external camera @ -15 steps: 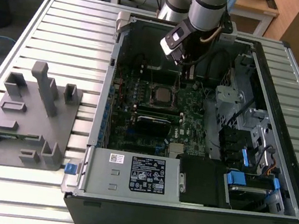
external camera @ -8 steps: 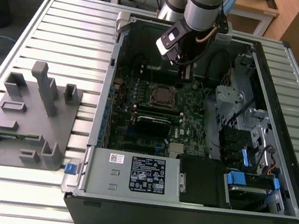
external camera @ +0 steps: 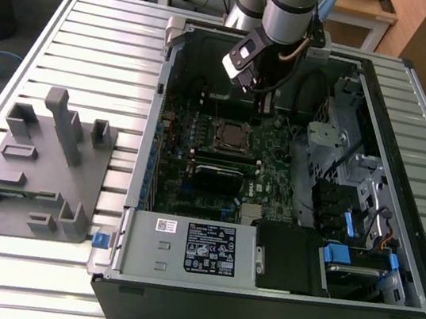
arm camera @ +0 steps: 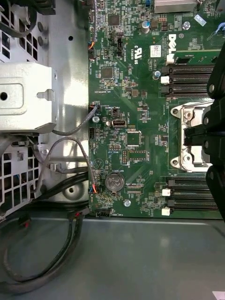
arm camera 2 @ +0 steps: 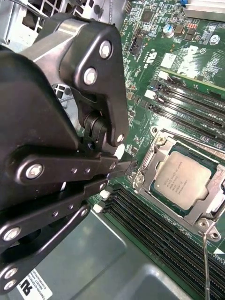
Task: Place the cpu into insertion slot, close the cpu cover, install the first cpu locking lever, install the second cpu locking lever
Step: 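Close the cpu cover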
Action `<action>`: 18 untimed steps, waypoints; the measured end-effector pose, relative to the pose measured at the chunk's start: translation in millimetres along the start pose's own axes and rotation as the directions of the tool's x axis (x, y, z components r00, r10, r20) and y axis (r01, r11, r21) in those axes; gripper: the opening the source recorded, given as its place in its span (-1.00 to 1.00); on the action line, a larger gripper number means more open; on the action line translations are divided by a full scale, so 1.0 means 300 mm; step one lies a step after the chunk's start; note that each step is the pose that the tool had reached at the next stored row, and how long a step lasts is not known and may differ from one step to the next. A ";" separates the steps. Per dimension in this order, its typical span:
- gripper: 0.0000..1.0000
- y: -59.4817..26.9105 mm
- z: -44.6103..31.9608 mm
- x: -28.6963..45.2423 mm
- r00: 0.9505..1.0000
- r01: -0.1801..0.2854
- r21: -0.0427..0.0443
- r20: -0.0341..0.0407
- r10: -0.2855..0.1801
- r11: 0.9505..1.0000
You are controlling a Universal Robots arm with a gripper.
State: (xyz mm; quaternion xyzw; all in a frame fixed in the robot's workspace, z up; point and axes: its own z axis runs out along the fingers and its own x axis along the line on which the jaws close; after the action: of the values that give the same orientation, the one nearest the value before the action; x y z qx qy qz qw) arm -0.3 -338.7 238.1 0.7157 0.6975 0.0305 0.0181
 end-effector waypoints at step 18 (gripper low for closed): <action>-0.80 -0.002 0.003 0.000 1.000 -0.001 0.060 0.001 0.001 0.998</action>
State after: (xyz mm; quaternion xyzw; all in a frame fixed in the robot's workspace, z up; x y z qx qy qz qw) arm -0.8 -338.7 237.1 0.7163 0.6977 0.0090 -0.0031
